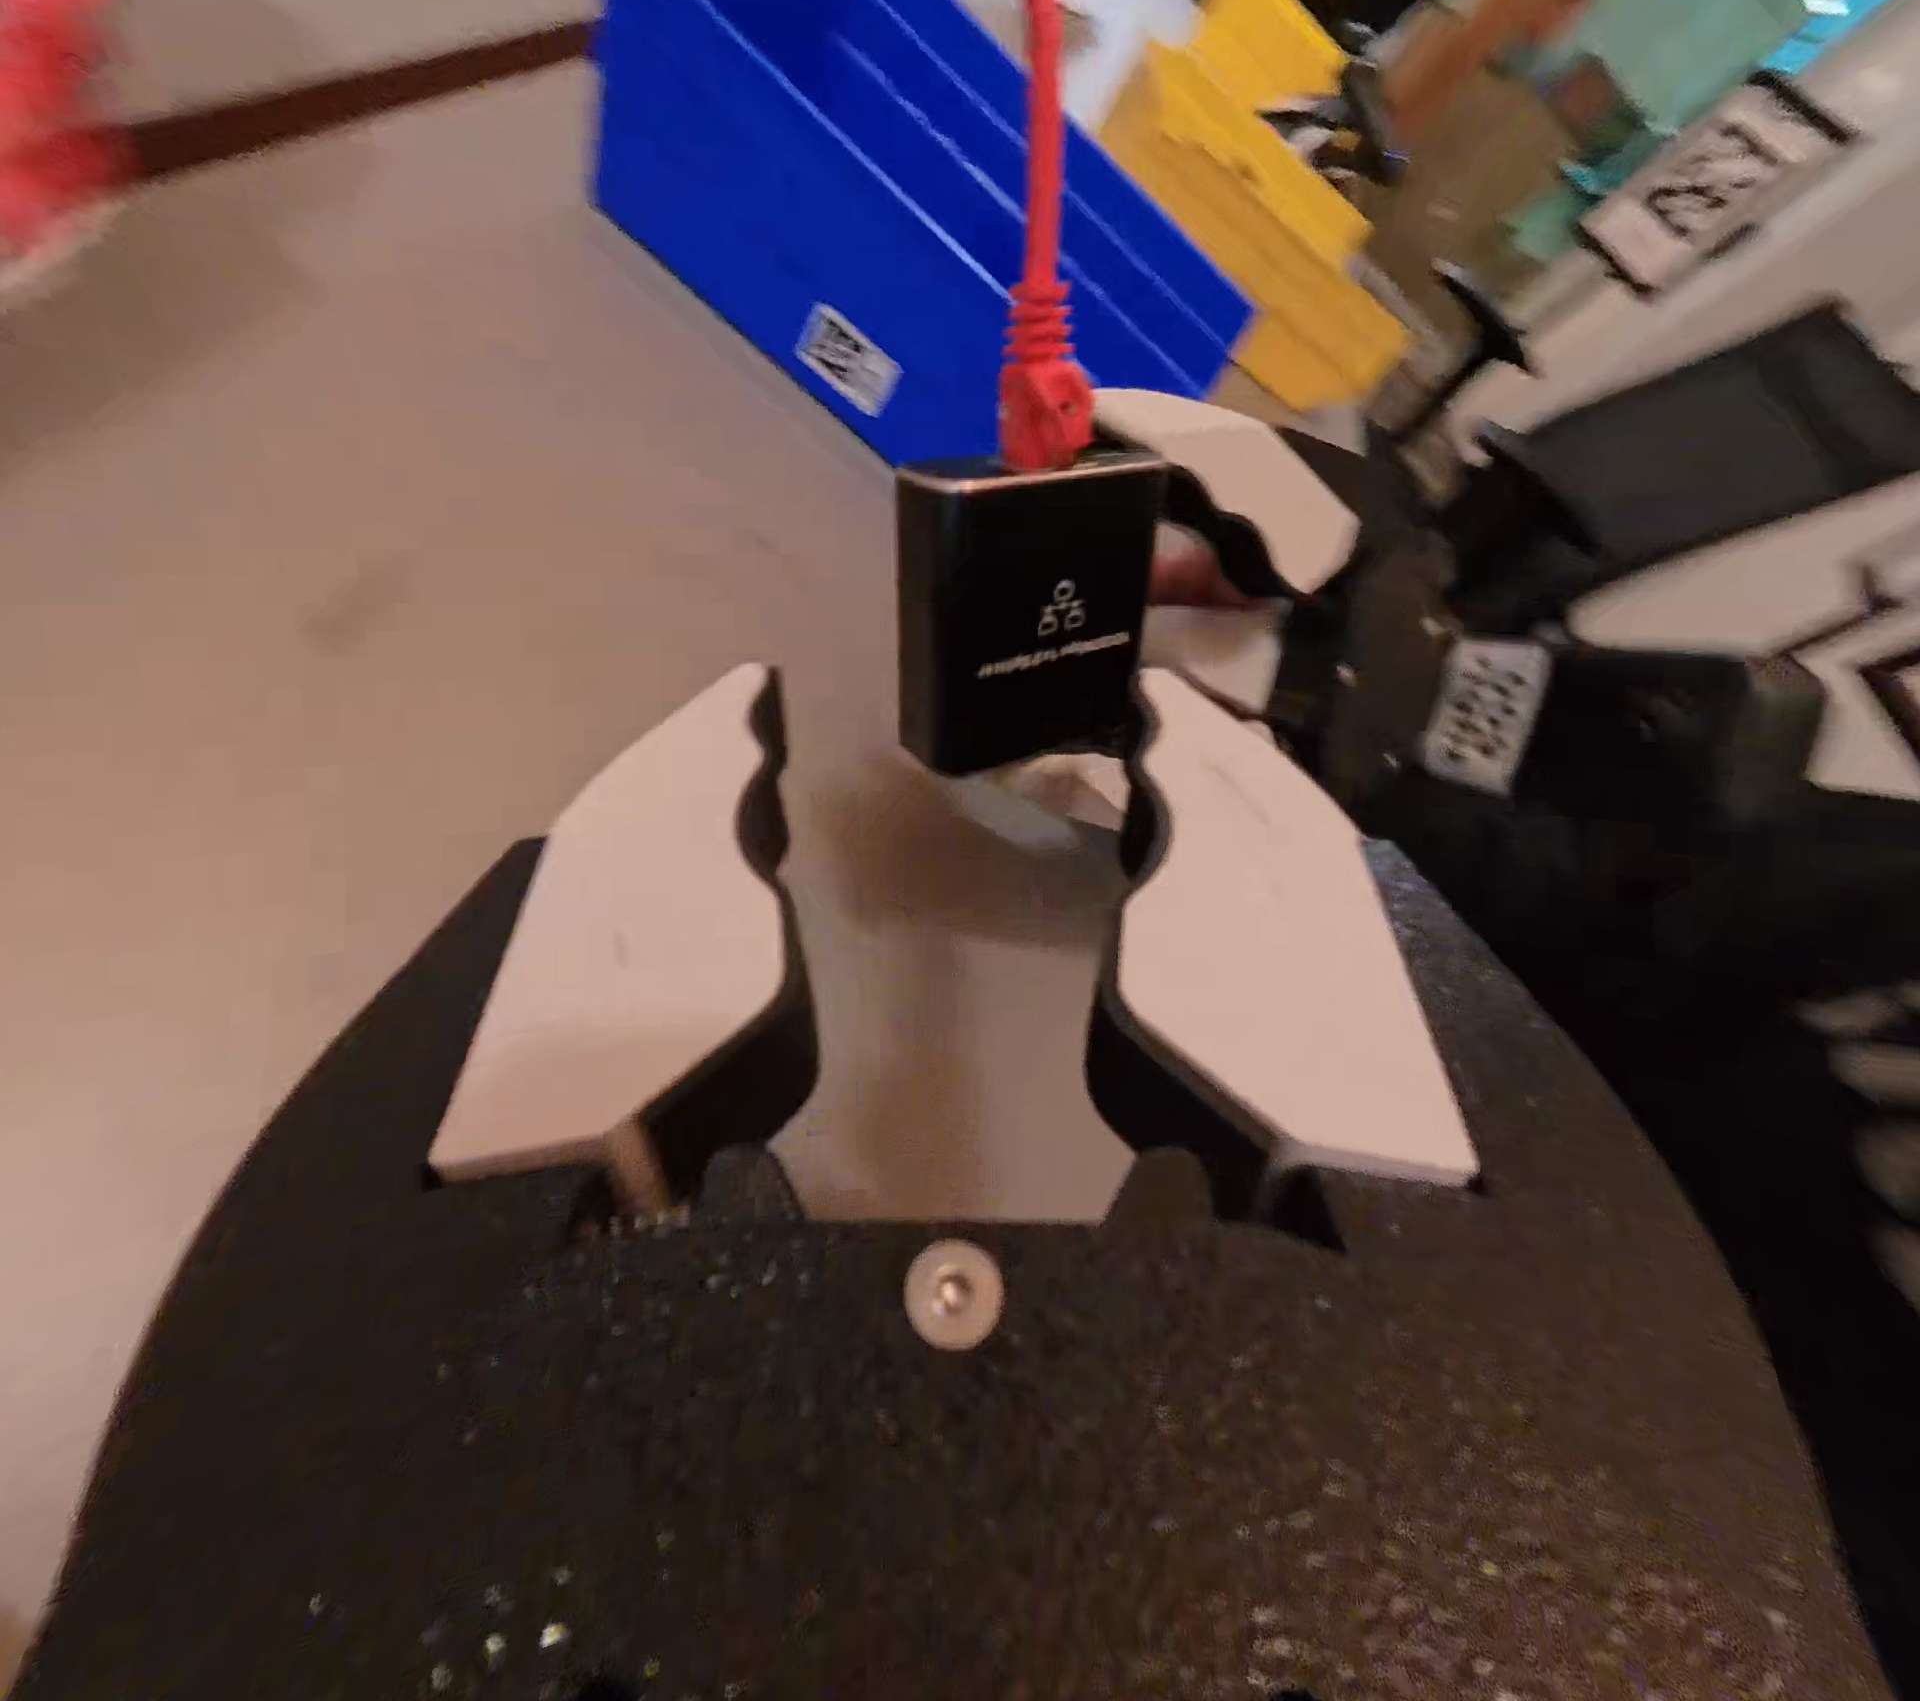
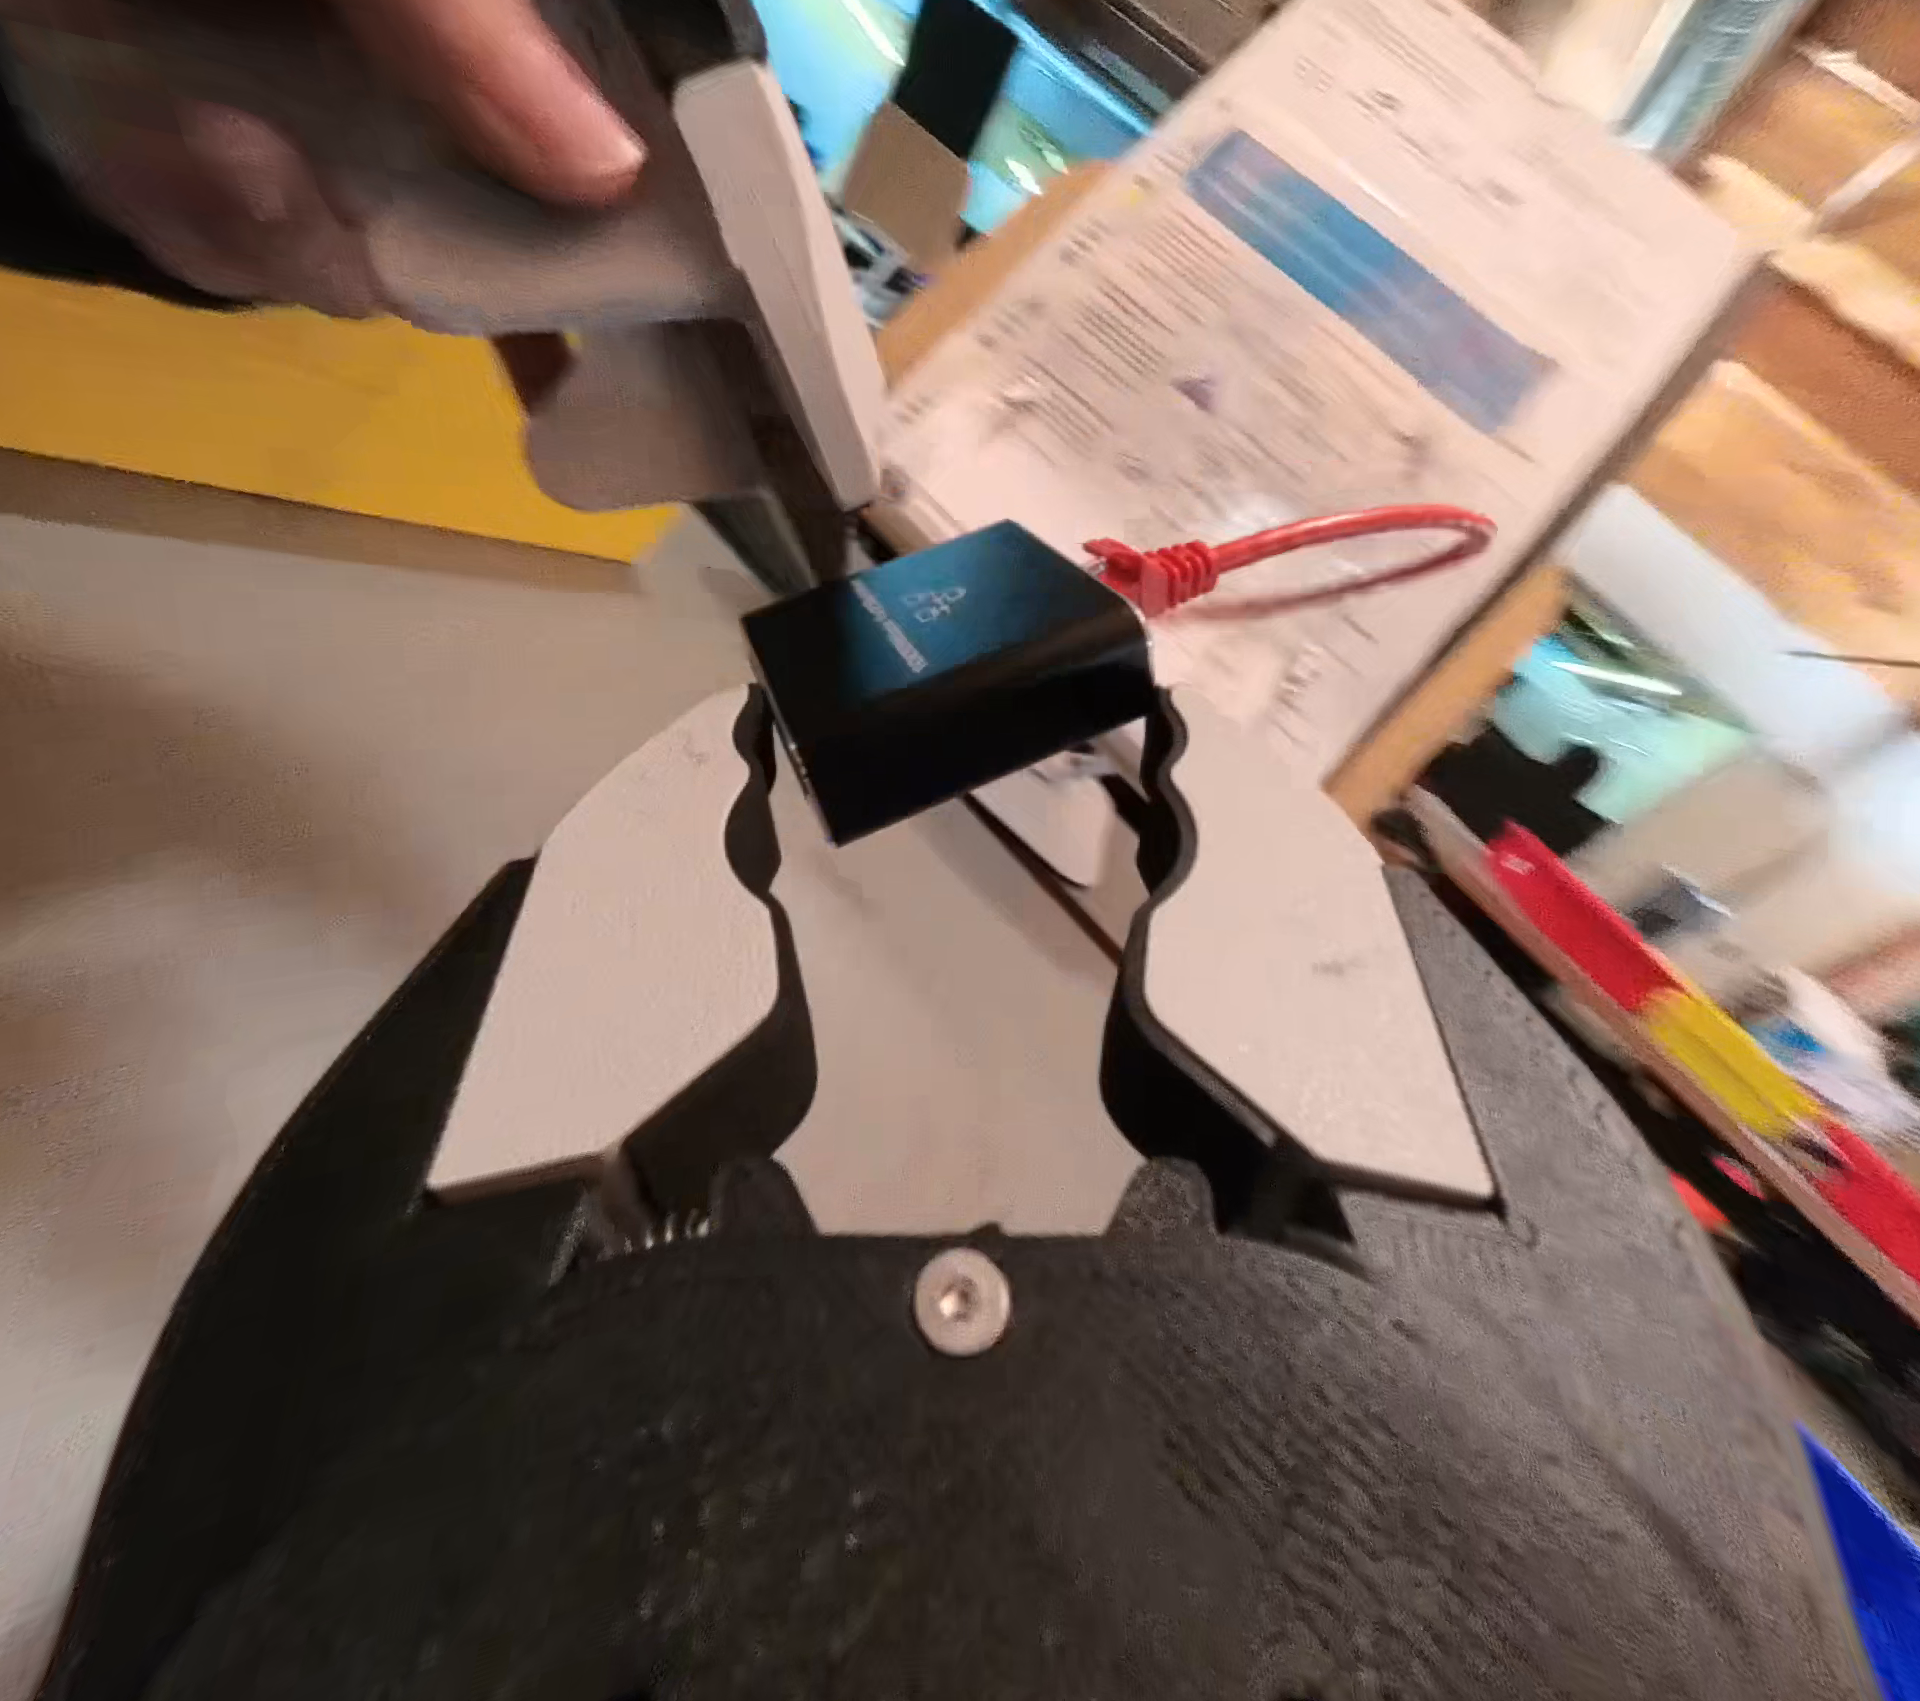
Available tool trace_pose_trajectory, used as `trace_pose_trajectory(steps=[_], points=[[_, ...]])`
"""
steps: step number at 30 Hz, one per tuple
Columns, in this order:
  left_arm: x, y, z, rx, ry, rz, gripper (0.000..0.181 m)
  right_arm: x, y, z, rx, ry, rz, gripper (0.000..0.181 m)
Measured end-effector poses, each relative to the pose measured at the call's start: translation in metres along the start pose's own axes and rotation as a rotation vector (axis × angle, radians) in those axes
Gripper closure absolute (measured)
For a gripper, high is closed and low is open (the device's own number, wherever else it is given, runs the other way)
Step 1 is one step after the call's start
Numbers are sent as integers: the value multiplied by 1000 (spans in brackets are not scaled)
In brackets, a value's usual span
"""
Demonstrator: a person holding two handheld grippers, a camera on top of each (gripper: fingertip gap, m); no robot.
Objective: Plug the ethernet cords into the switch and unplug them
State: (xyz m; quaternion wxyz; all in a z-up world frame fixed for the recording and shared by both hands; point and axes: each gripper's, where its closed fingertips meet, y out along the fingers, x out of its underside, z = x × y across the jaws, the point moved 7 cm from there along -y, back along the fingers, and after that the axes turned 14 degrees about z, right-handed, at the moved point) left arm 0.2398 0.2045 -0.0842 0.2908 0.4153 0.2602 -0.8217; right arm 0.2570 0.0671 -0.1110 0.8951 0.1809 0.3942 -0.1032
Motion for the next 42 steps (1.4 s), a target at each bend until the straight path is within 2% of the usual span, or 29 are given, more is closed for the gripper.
trace_pose_trajectory(steps=[1,4,8,10,12,15,17,22,24,27,30,31,33,38,40,42], points=[[-1,4,2,-65,31,19,110,2,0,2,55,-34,-26,113],[1,20,15,-196,154,79,99,5,0,6,131,-74,-84,113],[16,37,27,-238,241,-8,102,-1,-1,3,130,-153,-41,113],[21,41,27,-171,188,-17,104,-4,1,-3,89,-172,-24,113],[23,43,24,-75,29,-16,100,-6,2,-7,65,-196,-14,114],[22,40,16,31,-138,36,115,-8,2,-6,78,-228,13,114],[24,42,13,66,-163,60,115,-8,2,-6,85,-223,6,114],[23,40,12,-13,99,6,117,-4,1,-9,53,-279,6,114],[15,31,12,-124,343,-28,117,-8,-1,-8,-17,-178,51,115],[3,12,12,-262,633,-113,117,-20,-8,-8,-210,-13,180,109],[1,-2,7,-321,763,-215,117,-40,-9,7,-259,70,175,90],[1,-6,6,-334,787,-243,117,-49,-7,13,-266,102,192,91],[2,-10,5,-344,824,-288,117,-66,3,22,-313,140,208,94],[2,-15,16,-314,940,-338,117,-54,38,15,-633,195,-76,97],[4,-16,19,-265,1015,-345,117,-50,43,14,-653,173,-73,107],[7,-17,22,-195,1087,-338,117,-47,48,12,-628,167,10,101]])
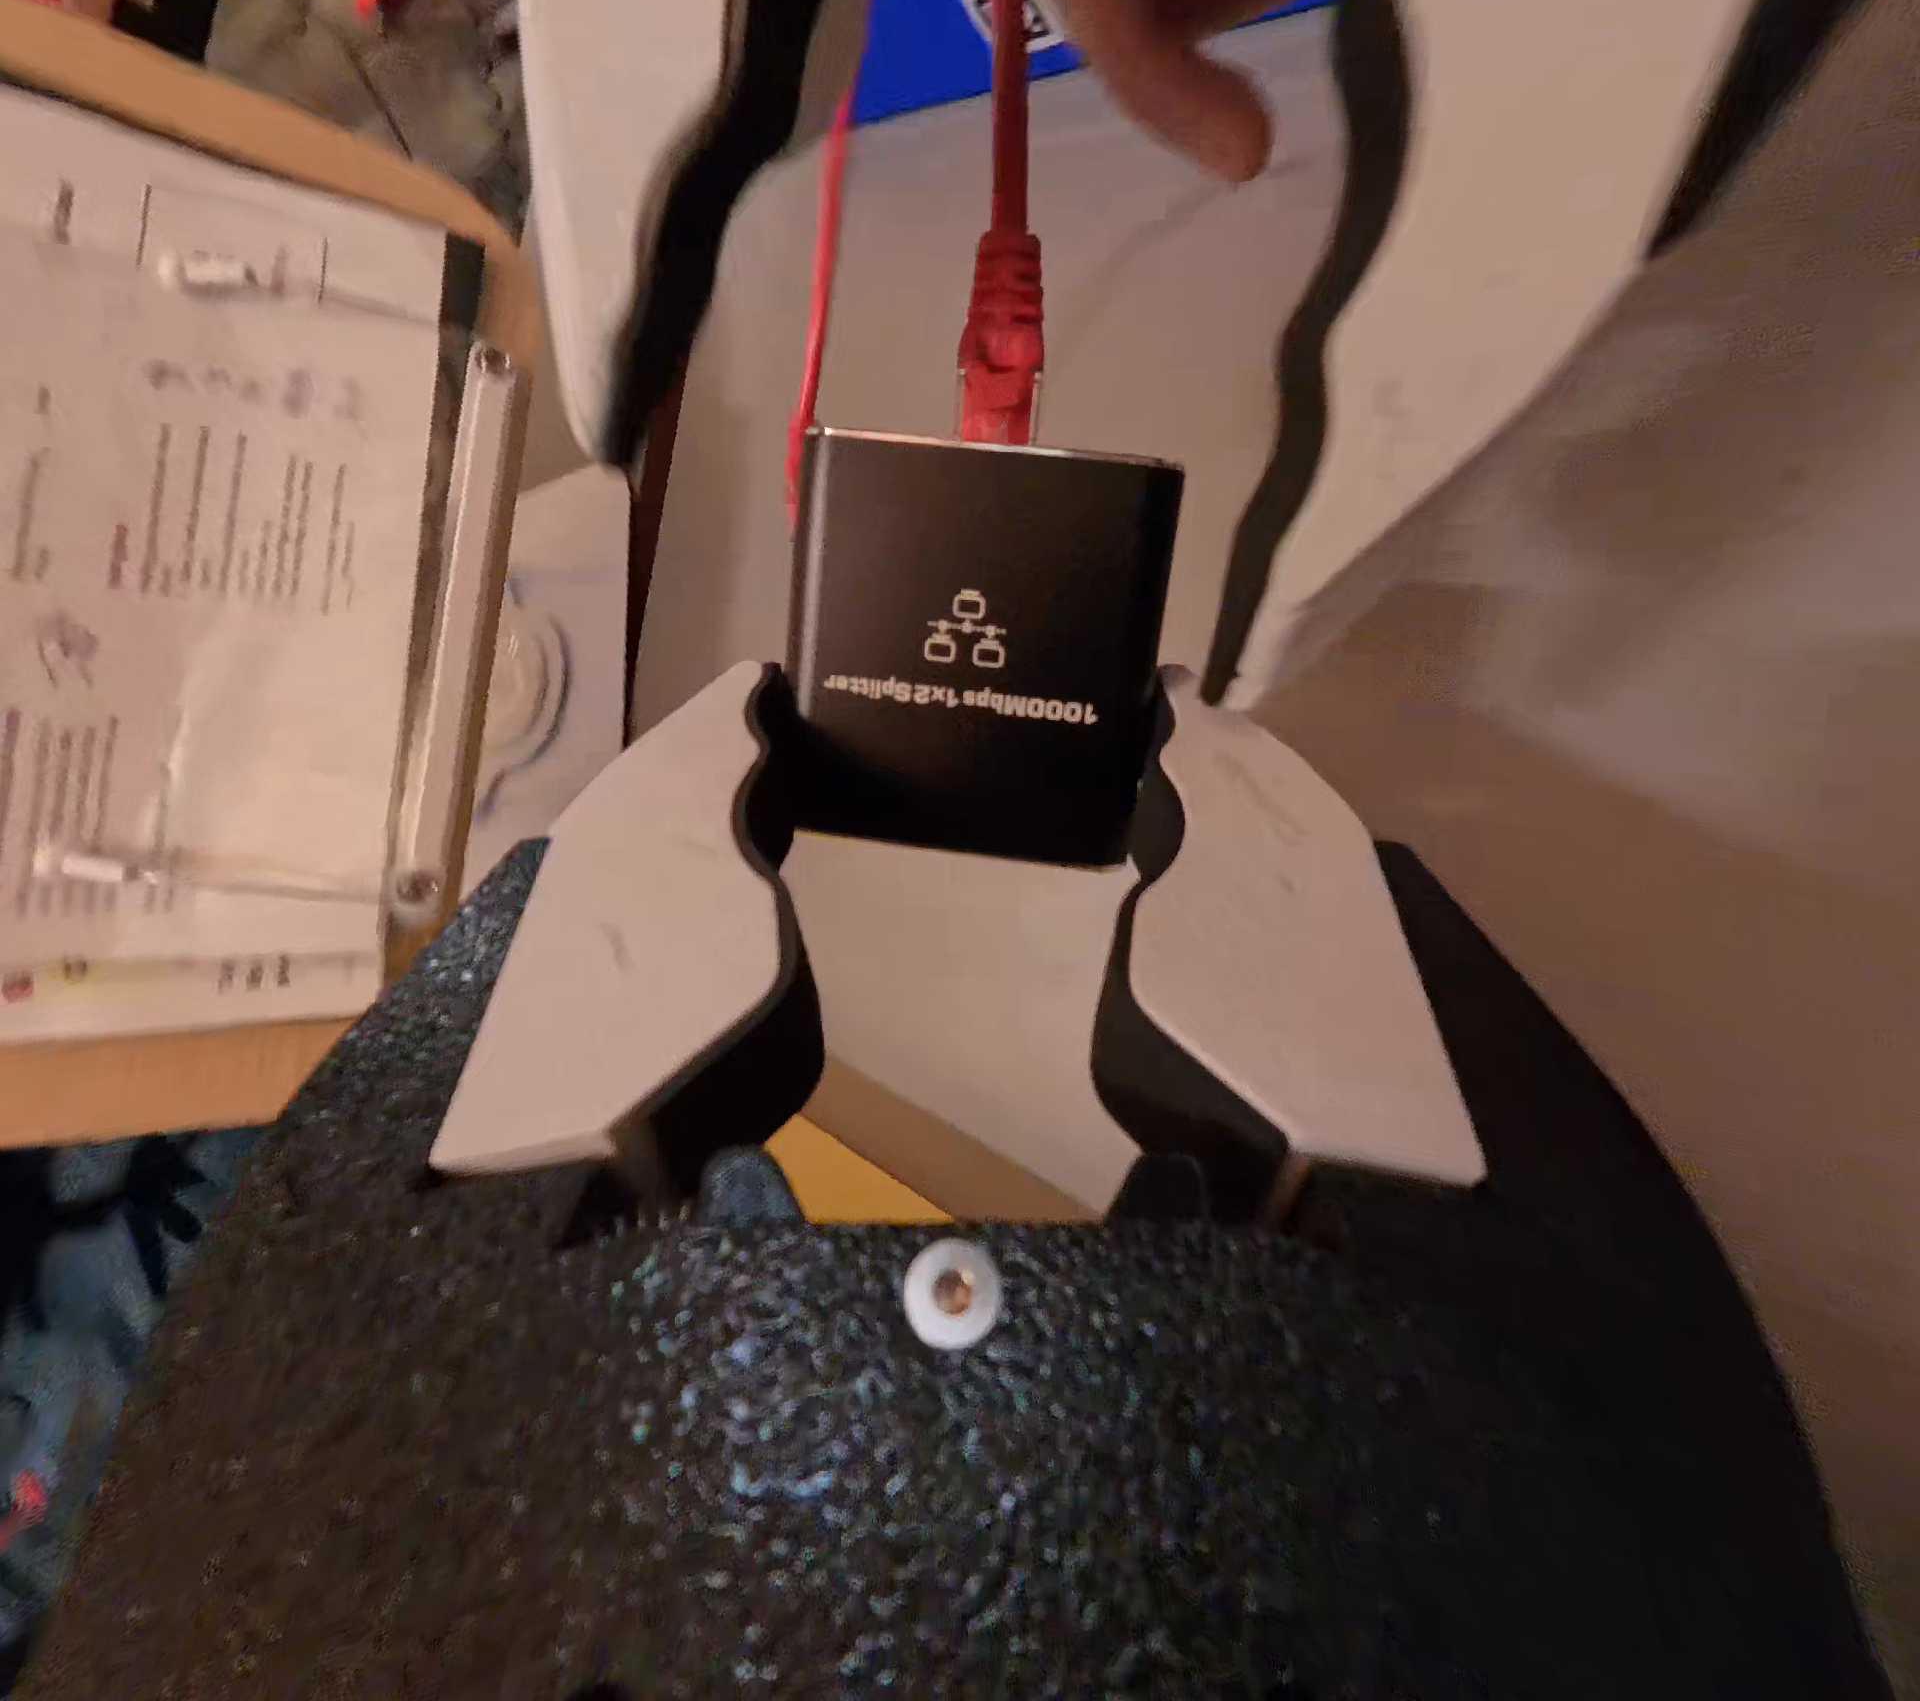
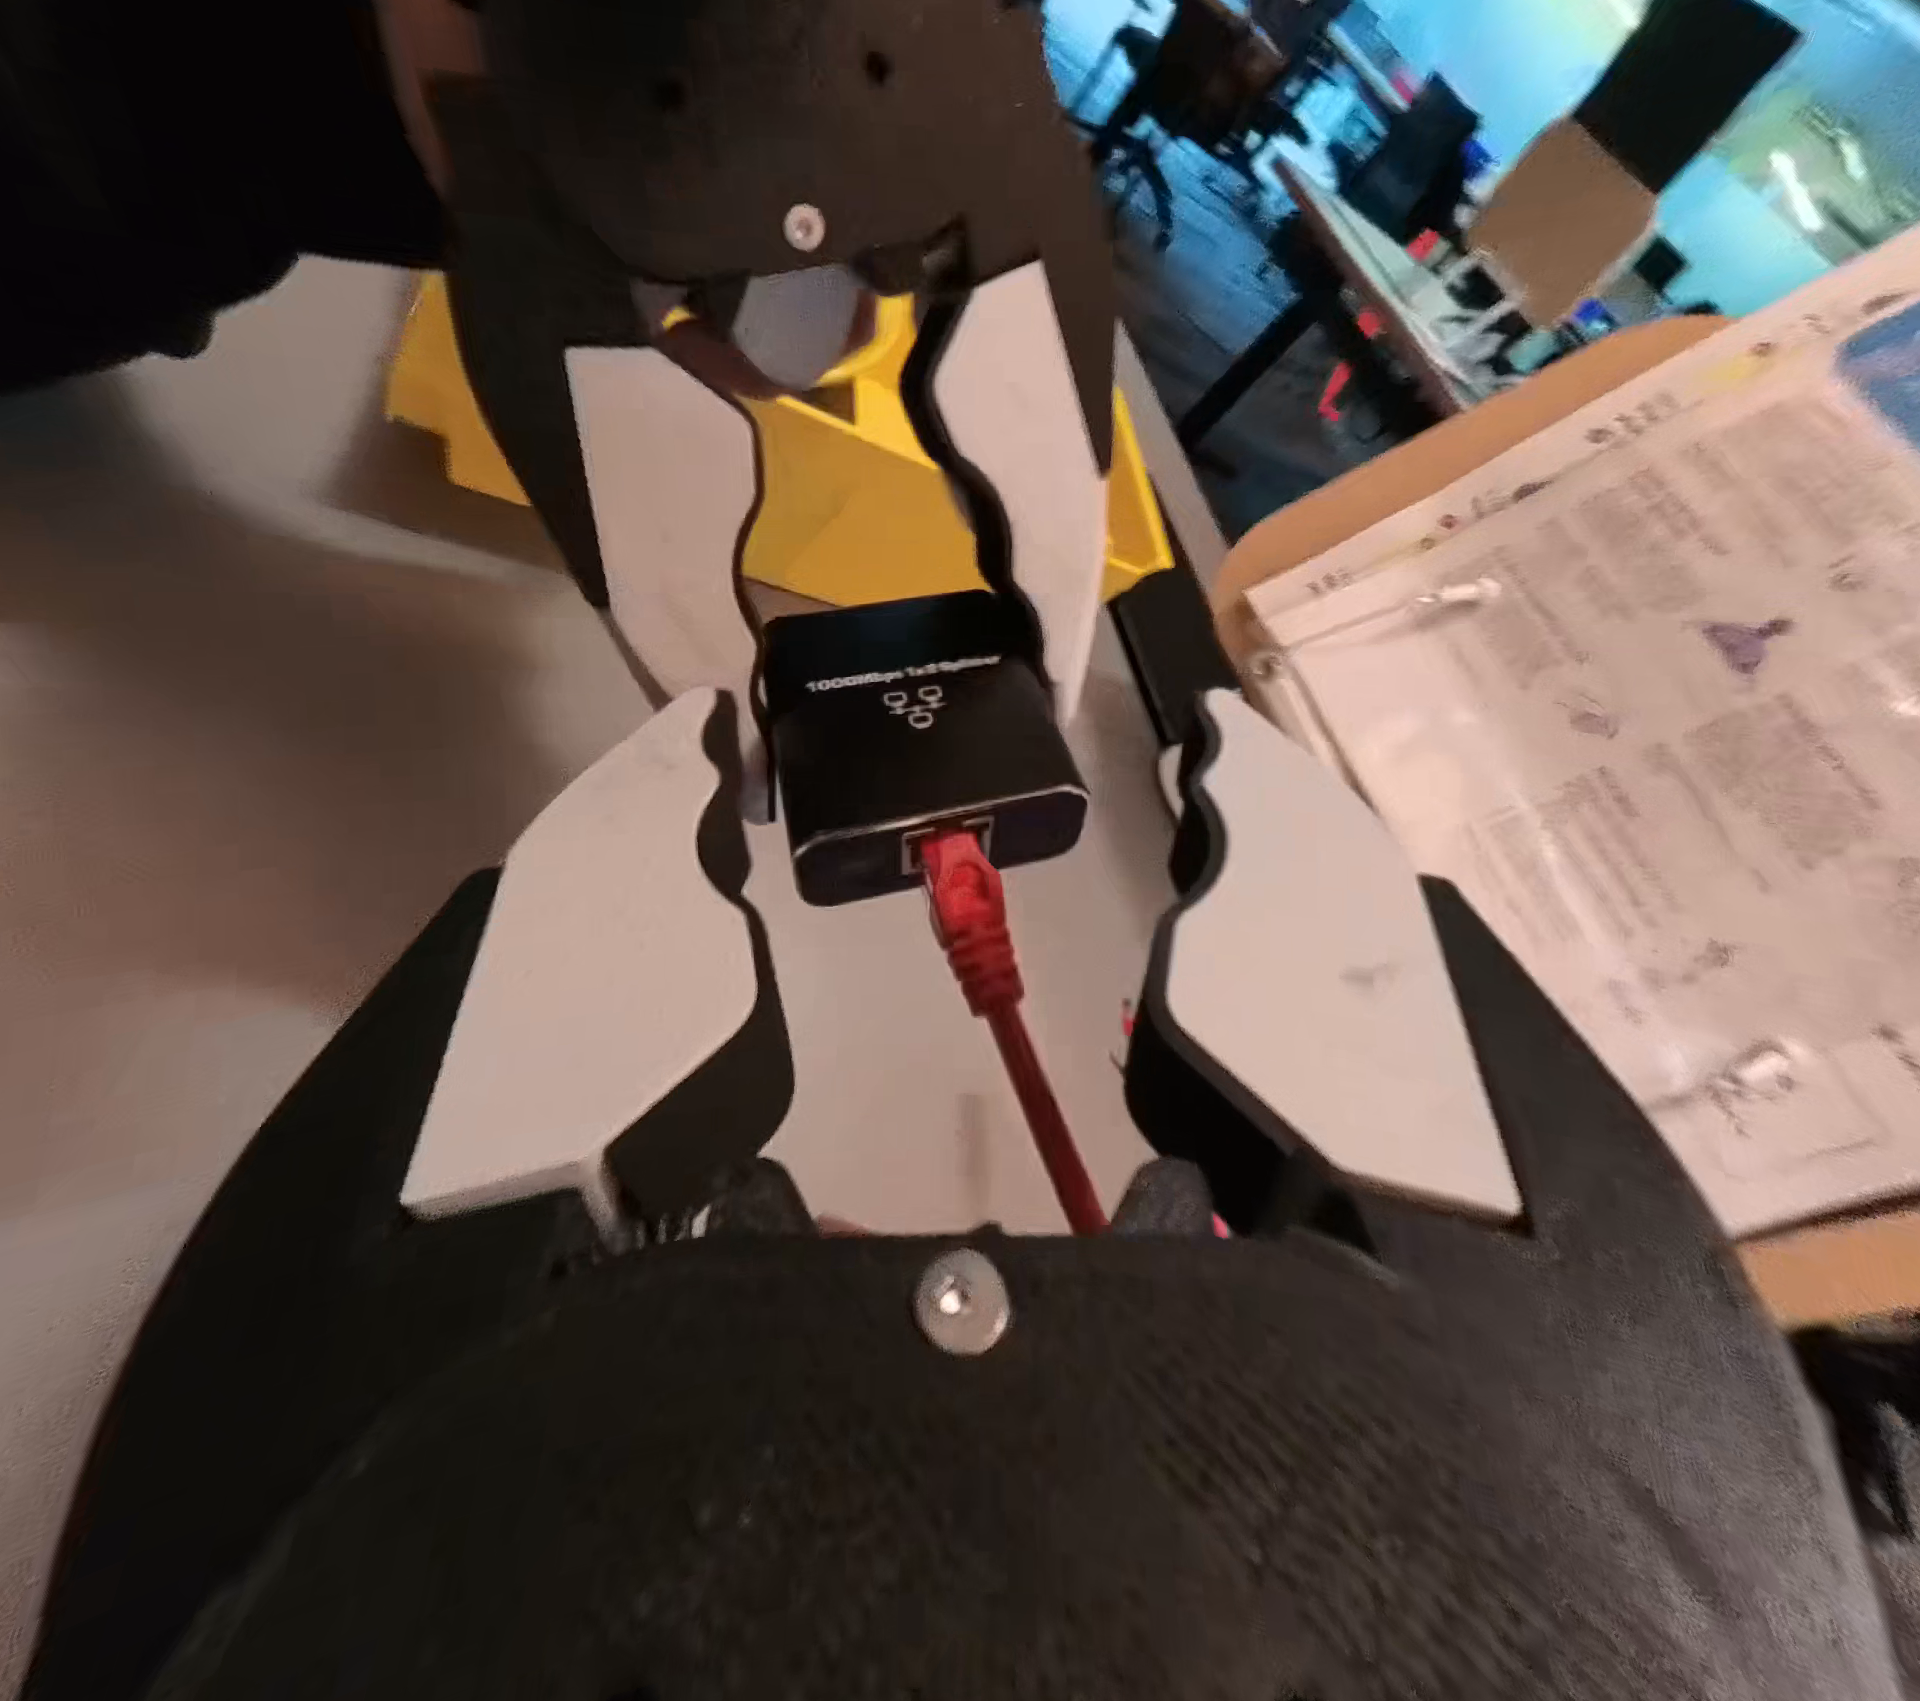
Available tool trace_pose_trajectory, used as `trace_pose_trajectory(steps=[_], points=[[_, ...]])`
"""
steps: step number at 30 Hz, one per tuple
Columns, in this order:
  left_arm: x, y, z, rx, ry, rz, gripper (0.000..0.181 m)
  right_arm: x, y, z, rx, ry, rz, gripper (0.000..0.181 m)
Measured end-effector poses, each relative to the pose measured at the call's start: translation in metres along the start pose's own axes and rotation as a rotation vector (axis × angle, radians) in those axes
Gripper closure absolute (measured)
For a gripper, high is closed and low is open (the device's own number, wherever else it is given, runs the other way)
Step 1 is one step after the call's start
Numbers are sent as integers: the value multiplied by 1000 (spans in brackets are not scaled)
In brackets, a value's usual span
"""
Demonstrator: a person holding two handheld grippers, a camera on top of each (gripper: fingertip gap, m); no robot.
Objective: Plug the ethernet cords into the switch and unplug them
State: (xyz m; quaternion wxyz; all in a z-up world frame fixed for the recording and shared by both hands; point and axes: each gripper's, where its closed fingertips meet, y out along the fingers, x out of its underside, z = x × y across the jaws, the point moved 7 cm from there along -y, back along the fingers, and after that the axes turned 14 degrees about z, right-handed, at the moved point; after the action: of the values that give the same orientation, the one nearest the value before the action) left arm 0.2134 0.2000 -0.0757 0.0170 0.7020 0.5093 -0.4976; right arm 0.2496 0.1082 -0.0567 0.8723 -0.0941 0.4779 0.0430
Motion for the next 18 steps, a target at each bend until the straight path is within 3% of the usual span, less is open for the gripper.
trace_pose_trajectory(steps=[5,12,15,18], points=[[4,-1,2,19,123,32,118,30,6,-8,-71,64,-144,114],[1,-1,-2,-48,111,60,117,33,3,-2,-61,-15,-73,119],[-4,-14,-19,-180,-88,168,115,27,-3,14,80,24,-20,119],[-14,-31,-31,-142,-508,389,117,22,-17,24,130,85,76,119]])
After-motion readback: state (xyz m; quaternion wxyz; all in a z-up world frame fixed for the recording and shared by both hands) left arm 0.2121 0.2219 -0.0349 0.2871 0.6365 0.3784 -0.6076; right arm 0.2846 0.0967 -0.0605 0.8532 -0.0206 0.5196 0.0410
